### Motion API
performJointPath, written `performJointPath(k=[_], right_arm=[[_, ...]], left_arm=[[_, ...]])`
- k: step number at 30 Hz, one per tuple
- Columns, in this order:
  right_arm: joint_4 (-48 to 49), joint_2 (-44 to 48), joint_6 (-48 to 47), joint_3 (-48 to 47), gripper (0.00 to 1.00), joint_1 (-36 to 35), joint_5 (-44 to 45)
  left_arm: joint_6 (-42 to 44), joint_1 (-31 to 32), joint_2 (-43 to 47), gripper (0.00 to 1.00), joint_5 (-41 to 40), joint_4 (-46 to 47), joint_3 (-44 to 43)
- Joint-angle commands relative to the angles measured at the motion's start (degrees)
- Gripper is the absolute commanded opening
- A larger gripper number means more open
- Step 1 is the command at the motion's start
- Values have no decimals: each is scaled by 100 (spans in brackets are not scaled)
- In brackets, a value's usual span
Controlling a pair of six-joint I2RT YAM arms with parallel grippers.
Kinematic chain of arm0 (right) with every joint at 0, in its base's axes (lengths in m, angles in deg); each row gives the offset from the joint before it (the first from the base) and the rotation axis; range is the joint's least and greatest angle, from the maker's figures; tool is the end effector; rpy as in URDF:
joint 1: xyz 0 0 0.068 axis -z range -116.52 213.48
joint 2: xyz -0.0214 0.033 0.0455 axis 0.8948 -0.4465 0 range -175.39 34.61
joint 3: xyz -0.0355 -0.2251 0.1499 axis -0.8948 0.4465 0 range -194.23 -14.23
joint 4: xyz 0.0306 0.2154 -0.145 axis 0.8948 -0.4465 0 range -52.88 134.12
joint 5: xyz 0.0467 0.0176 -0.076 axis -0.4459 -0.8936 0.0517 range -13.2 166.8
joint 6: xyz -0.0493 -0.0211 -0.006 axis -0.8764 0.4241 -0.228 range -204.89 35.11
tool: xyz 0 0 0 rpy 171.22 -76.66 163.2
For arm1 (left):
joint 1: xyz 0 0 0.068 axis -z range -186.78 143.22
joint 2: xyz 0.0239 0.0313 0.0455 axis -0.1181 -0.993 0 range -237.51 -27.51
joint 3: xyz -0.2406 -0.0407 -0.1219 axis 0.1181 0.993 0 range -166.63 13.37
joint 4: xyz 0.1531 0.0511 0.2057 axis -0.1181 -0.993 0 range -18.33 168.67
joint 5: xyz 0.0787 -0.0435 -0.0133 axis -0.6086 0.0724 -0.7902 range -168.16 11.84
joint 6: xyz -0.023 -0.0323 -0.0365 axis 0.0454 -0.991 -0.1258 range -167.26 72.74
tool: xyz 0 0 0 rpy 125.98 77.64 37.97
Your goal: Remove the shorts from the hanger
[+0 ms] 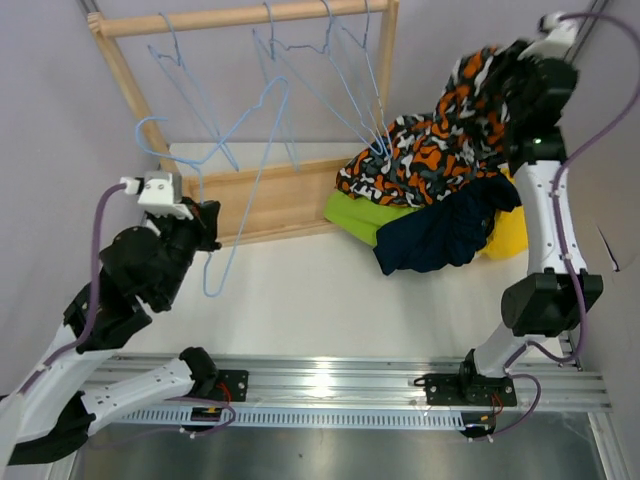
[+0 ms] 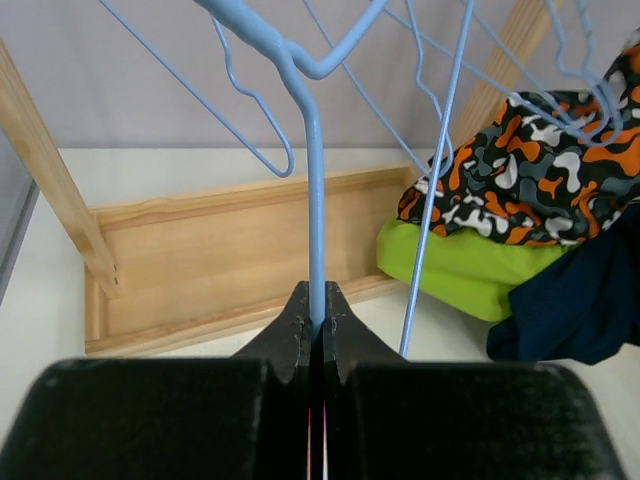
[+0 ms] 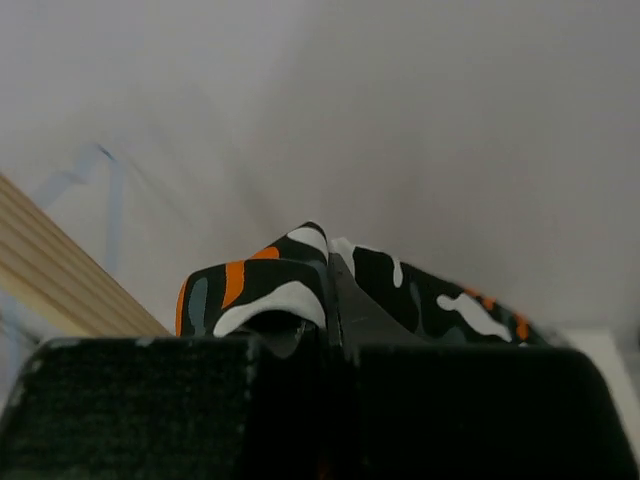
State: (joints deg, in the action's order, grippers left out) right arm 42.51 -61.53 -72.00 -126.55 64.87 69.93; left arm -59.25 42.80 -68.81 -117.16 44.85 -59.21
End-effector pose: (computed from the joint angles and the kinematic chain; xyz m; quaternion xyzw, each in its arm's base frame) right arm 0.3726 -0.0047 0.5293 0.0288 0.6118 0.1155 0.7820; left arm 0.0829 -0.0627 0.4617 0.0010 0.7192 -0.1262 0.6832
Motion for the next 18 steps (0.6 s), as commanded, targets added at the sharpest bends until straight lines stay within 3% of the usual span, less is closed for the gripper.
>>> performJointPath(k=[1,2,3,4,6,12,18], right_arm=[[802,716,196,1827,0,-367,221],[941,867,284,2245,3,-420,274],[969,1017,389,2623,20,-472,257],[969,1157,486,2966,66,-568,300],[960,1588,715,3854,97,-718,528],[1057,2904,584,5577,99,-1439,1091],[759,3750,523,6344,99,-1492,1021]], left_arm=[[-14,-27,-439,0,-213,-186,-327],[-40,-28,-519,0,-283,-195,-397],[-58,-45,-572,0,-292,-195,-415],[-49,-54,-642,0,-344,-160,-433],[-32,-124,-704,0,-590,-168,-573],[240,-669,-1248,0,-608,-397,-1433],[451,-774,-1512,0,-819,-230,-1794]])
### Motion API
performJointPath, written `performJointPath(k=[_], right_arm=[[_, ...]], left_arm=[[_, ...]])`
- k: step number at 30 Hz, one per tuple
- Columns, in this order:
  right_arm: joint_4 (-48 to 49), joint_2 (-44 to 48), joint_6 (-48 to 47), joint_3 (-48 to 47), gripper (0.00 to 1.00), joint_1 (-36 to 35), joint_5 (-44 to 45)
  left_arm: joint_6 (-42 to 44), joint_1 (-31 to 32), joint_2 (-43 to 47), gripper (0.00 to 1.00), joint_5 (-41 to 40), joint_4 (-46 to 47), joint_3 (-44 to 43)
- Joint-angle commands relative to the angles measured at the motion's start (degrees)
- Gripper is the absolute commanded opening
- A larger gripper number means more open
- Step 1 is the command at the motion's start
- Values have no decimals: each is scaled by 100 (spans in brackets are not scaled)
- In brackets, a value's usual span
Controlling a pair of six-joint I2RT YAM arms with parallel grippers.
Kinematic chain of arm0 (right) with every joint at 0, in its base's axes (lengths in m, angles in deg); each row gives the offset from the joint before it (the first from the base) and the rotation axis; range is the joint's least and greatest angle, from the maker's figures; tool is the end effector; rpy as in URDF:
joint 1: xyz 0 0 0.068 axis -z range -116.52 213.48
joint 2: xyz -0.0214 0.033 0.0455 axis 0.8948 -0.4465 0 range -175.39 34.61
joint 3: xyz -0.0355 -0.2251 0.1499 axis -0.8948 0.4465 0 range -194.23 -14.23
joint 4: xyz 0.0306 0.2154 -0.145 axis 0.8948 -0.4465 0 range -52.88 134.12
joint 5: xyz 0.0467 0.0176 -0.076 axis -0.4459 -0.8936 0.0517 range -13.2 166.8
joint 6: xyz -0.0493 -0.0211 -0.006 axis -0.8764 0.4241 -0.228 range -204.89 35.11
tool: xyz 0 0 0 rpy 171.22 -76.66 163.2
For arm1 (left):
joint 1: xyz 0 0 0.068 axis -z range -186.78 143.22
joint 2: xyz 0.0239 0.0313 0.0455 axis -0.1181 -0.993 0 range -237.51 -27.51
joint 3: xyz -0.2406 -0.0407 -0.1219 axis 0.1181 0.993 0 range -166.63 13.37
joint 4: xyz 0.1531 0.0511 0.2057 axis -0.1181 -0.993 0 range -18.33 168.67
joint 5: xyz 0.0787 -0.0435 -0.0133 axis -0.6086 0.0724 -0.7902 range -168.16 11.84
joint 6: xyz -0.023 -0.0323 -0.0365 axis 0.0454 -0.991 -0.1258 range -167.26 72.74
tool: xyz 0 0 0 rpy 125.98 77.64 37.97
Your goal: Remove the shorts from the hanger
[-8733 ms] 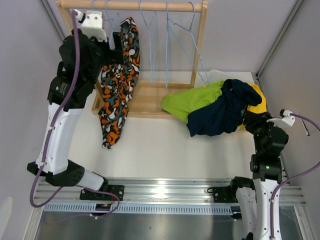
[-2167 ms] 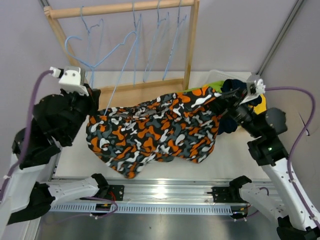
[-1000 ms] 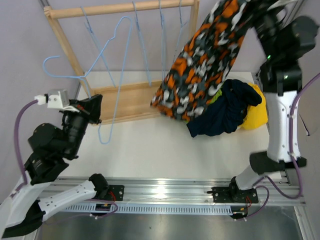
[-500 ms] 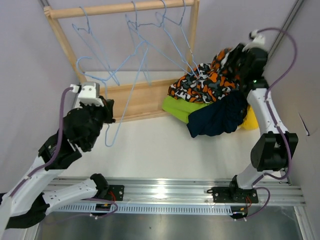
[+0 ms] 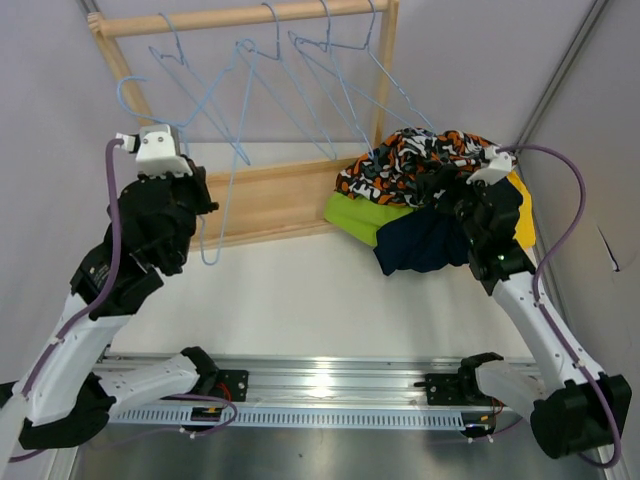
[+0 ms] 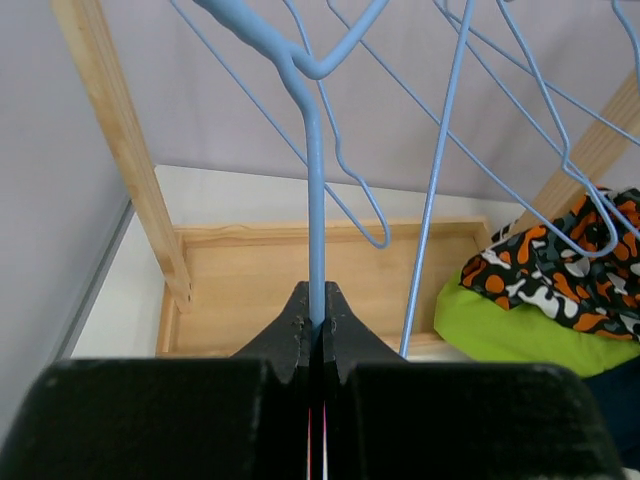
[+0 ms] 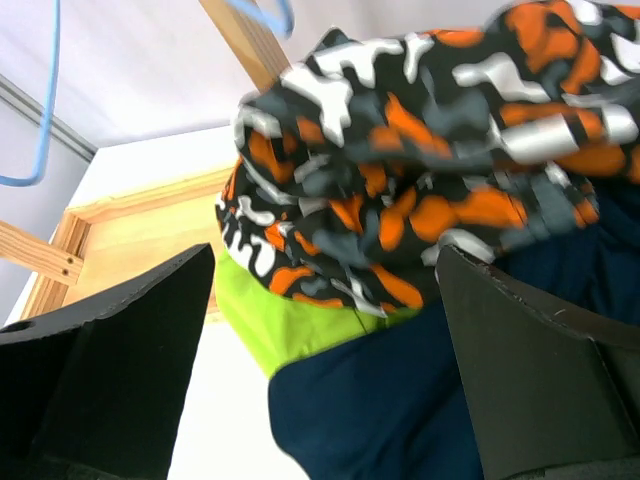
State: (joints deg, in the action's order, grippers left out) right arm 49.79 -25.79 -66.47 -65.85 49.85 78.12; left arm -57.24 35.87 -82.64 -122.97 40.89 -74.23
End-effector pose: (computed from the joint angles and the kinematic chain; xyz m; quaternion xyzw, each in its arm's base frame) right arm 0.2435 0.0582 0.3589 0.0382 0.7251 0.1817 0.6632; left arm 0.1217 -0.0780 0.5030 -0.0542 0.7280 -0.0235 0.6831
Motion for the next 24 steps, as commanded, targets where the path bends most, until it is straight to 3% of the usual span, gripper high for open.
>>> performJointPath(k=[1,9,15,20,21,24], right_arm=[[-30,369,-48,405,99,1,210],[-382,1337,110,995,99,18,-35],[-724,2014,162,1250,100,18,-71],[-839,2234,136,1426,100,18,-343],[-857,2261,136,1478,99,18,-387],[-901,2340,75,1601,99,18,-475]], left_arm=[[259,-169,-199,0,-212,174,-320],[470,-916,-1594,0,500,517,-1119],[777,-1329,-2992,0,737,324,-2893],[989,-1567,-4582,0,816,-18,-4834],[1154,-1611,-4838,0,852,-106,-5760],[1436,-1646,-5358,0,878,173,-6112]])
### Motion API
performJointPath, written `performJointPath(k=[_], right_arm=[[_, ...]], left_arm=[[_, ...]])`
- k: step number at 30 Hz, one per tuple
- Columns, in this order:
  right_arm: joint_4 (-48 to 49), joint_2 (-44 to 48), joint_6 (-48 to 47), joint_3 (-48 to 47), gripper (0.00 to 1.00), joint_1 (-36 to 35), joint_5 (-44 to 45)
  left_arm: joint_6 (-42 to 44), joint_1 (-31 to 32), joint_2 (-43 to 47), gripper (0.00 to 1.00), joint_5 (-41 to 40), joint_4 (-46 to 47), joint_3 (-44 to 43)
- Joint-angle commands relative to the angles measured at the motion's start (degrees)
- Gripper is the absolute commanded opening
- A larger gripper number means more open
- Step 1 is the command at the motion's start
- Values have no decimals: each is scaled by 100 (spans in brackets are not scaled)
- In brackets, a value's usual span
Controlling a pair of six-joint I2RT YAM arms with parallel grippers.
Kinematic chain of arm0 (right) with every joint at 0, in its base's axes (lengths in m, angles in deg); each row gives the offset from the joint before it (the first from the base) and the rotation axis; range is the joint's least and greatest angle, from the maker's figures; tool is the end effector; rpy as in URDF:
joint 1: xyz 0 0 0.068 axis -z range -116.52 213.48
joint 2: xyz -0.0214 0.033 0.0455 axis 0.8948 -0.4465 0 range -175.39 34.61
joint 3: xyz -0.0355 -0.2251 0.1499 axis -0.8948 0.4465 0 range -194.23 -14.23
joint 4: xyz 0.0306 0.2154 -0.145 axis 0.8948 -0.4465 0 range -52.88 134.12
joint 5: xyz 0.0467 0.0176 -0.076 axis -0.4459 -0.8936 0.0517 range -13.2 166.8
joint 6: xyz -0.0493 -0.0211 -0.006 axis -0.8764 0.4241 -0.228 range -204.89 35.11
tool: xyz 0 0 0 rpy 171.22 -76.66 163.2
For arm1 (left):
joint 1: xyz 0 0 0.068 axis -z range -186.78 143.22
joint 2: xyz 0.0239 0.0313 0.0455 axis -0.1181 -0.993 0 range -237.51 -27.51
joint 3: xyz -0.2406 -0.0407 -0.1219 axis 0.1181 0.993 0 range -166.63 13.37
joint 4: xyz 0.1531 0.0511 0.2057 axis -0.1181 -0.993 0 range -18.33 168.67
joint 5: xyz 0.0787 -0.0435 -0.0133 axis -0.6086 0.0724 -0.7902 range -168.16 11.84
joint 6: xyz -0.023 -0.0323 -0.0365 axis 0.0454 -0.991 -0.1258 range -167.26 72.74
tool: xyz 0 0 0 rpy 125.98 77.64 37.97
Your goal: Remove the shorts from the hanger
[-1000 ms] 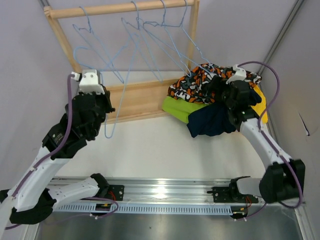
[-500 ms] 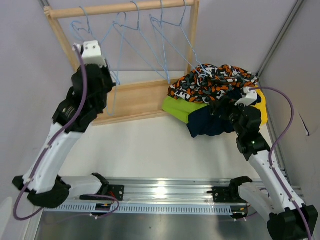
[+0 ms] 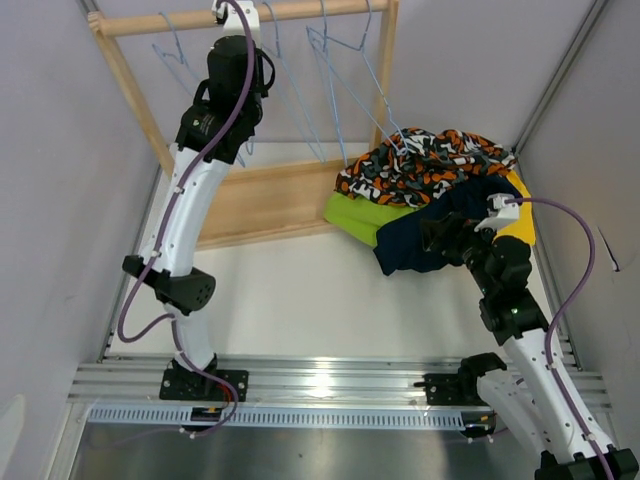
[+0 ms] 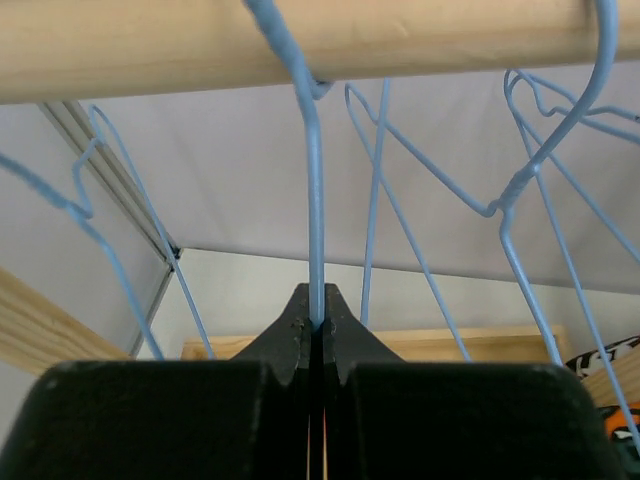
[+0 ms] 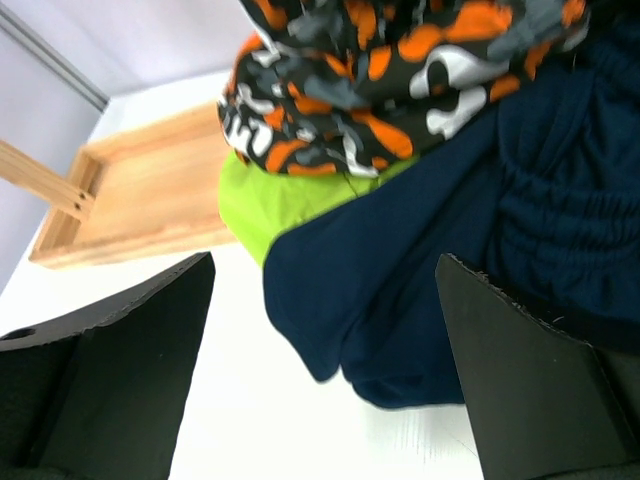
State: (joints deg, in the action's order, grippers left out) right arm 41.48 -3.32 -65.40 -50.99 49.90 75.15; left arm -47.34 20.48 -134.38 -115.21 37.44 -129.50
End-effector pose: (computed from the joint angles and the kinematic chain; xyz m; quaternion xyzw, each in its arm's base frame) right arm 0.1624 0.0403 0.3233 0.0278 0.7297 0.2044 0.6519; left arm 0.3312 -0.1465 0.5493 -0.0436 0.7311 0.0770 0.6765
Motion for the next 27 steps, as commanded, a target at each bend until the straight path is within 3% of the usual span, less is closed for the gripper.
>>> performJointPath(k=[1,14,27], right_arm=[[-114,128,-59,150,100,5,-186],[-62,155,73,204,99,-4,-388],[-27,172,292,177,100,-83,-450]], left_arm=[[473,-168,-203,0,137,676,-489],[-502,-969,-458,0,1709,731,338],[-660,-1127,-440,0,1921,248,786]])
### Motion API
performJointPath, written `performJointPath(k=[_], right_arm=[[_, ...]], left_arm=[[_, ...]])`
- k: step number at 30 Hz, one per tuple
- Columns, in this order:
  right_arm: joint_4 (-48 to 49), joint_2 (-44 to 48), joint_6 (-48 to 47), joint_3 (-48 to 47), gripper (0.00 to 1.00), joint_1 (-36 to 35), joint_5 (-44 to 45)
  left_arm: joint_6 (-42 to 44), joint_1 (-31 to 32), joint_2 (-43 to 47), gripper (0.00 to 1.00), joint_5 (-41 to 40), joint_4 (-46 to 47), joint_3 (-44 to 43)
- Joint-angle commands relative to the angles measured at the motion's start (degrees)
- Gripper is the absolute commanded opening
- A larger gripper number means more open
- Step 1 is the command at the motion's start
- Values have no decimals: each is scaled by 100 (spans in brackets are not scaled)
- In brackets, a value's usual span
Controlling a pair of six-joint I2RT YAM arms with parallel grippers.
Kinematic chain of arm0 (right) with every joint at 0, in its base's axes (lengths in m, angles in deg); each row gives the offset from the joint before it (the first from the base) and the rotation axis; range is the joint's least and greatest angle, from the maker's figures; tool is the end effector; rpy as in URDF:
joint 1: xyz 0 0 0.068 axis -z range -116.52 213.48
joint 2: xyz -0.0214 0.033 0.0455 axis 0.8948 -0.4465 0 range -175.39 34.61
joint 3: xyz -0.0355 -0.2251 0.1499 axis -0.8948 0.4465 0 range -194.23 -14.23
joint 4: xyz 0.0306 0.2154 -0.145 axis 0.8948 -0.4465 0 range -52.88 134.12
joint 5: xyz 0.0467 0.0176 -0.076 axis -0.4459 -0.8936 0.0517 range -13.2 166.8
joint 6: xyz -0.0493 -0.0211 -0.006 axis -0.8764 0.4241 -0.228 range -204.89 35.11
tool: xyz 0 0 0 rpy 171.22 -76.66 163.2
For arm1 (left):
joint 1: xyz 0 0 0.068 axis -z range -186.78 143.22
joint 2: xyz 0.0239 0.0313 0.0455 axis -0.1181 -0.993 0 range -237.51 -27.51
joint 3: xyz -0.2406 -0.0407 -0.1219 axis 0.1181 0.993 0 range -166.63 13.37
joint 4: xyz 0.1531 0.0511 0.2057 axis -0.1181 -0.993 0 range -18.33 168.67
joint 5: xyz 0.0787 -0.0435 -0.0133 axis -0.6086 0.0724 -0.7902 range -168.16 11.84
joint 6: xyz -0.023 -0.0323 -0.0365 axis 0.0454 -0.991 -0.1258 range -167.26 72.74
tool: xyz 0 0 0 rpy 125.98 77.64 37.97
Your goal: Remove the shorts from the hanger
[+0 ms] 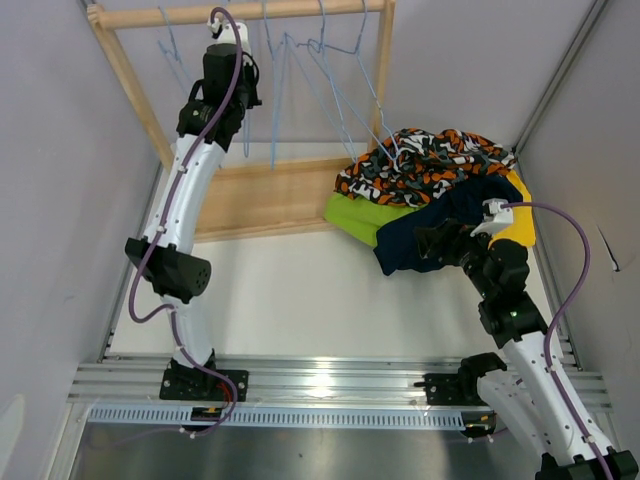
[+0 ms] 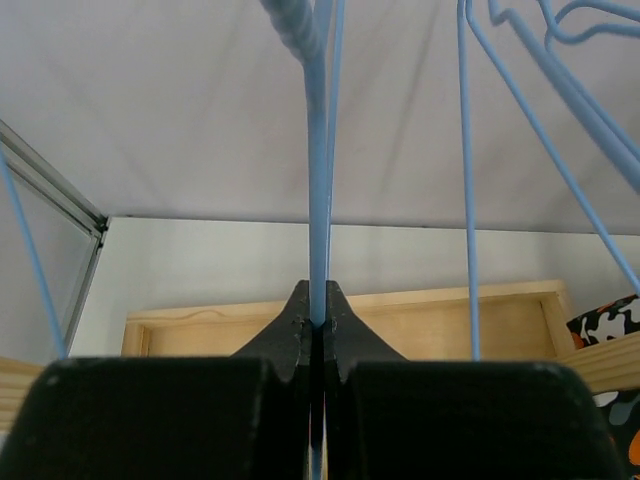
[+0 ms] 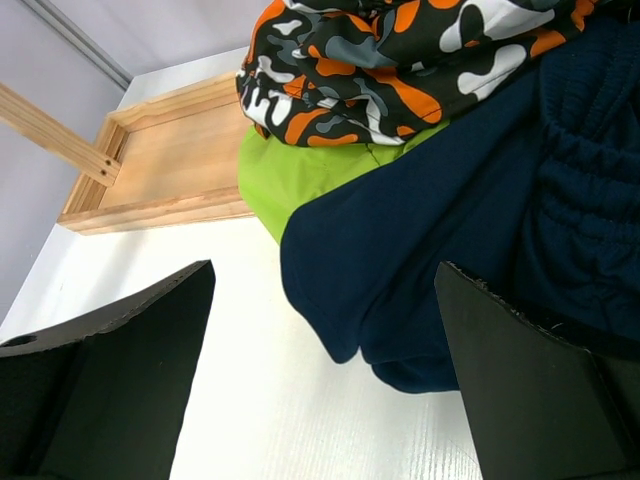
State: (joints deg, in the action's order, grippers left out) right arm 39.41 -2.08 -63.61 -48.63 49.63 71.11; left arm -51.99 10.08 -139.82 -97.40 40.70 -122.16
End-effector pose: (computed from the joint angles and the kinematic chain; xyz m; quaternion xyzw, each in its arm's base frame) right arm 0.1585 0.0428 0.3079 0.0156 0.7486 0.2351 0.6197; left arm 0.4109 -0.1123 0.4820 -0.0190 0.7873 0.0173 0.6160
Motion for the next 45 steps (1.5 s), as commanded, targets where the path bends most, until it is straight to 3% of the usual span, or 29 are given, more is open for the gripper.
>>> performJointPath(k=[1,3,4,5,7,10,14,17,19,20,23,27,30,34,45], right_arm=[[190,48,113,-59,99,-65,-46],[190,39,140,-50,100,-109,-37],[198,39,149,-59,99,-127,-28],[164,39,149,-76,99,-153,-11],[102,30,122,-146,99,-171,50],[-30,21,114,-252,100,-189,86],[-231,39,210,-393,99,-206,95],[-416,39,245,-542,99,-232,33],[-591,30,254,-796,100,-267,94],[-810,39,271,-936,99,-276,147],[-1302,39,175,-1639,100,-303,156],[-1971,-180,-175,-2825,99,-320,16],[-2481,-356,-378,-3766,100,-320,-142],[-2754,-348,-484,-4583,99,-320,-406],[-2807,-243,-519,-4787,99,-312,-345]], left_arm=[[-230,-87,156,0,166,-131,226],[-317,-87,437,0,184,-192,412],[-361,-87,577,6,219,-166,865],[-440,-87,735,12,254,-131,1044],[-511,-87,1315,35,429,53,1850],[-572,-69,1984,55,501,80,2442],[-617,62,2809,70,492,-34,3380],[-687,552,3653,98,326,-200,3812],[-722,1009,4101,99,115,-438,3840],[-740,1569,4556,99,-60,-613,3840],[-1046,2100,5478,99,-212,-938,4015],[-1127,2111,6860,99,699,-607,5215],[-1100,2111,7696,99,808,-465,5650],[-1047,2111,8181,99,729,-553,5853],[-968,2111,8243,99,650,-790,5581]])
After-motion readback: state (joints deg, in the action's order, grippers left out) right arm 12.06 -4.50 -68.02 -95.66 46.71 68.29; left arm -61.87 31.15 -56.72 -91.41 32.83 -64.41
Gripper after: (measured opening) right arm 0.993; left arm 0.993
